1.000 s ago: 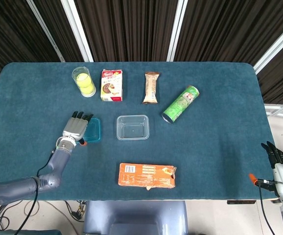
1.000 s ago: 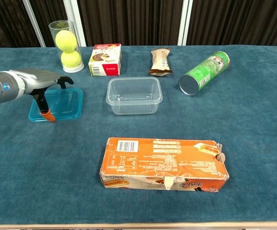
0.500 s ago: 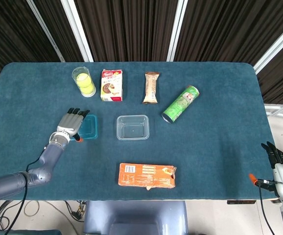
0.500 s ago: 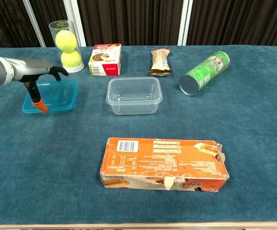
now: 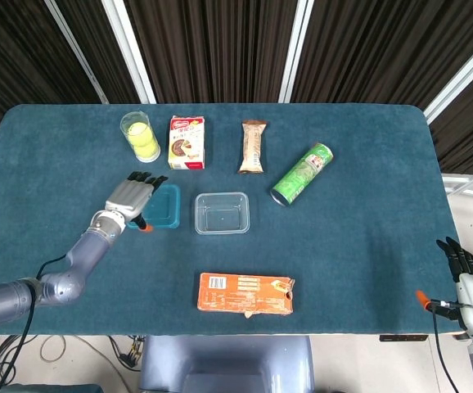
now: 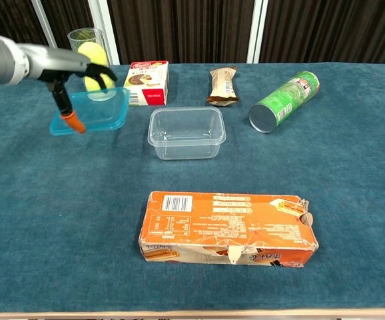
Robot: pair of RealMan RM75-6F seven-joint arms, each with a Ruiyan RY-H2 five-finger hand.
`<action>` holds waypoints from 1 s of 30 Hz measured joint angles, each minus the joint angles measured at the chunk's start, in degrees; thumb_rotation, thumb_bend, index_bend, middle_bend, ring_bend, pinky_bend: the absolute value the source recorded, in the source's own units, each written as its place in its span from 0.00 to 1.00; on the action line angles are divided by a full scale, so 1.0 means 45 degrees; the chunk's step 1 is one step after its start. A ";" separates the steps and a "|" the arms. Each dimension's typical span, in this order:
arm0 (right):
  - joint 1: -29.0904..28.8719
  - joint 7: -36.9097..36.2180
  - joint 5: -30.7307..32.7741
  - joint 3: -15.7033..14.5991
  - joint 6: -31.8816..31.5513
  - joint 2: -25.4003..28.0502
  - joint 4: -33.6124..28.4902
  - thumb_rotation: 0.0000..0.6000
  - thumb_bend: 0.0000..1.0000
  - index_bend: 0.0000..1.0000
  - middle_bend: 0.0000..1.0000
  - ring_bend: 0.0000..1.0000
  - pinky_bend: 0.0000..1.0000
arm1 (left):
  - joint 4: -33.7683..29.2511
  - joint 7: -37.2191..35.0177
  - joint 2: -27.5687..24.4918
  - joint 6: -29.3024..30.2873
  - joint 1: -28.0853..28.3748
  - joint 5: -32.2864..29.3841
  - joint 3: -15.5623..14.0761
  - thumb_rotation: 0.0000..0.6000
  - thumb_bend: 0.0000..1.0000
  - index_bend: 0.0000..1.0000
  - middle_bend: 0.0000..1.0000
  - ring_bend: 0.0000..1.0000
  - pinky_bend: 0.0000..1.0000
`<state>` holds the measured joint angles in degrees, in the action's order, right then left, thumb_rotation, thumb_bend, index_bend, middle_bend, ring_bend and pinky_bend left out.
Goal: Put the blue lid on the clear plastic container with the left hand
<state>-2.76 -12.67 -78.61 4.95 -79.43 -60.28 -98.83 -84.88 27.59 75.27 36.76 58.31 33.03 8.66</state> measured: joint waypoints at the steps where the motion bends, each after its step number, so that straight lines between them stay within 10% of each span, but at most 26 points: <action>1: 0.0001 -0.0005 0.0005 -0.0001 0.0004 0.0001 0.0000 1.00 0.29 0.10 0.00 0.00 0.00 | -0.0073 -0.0023 -0.0054 -0.0046 0.0131 -0.0144 0.0038 1.00 0.34 0.06 0.23 0.00 0.02; 30: 0.0035 -0.0075 -0.0020 0.0026 -0.0062 0.0025 0.0000 1.00 0.29 0.10 0.00 0.00 0.00 | -0.0017 0.1318 0.1467 0.0804 0.5862 -0.7214 -0.1046 1.00 0.32 0.06 0.23 0.00 0.01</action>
<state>-2.60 -13.01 -78.71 5.07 -79.71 -60.17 -98.83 -84.95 33.52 81.88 40.38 84.69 0.57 3.95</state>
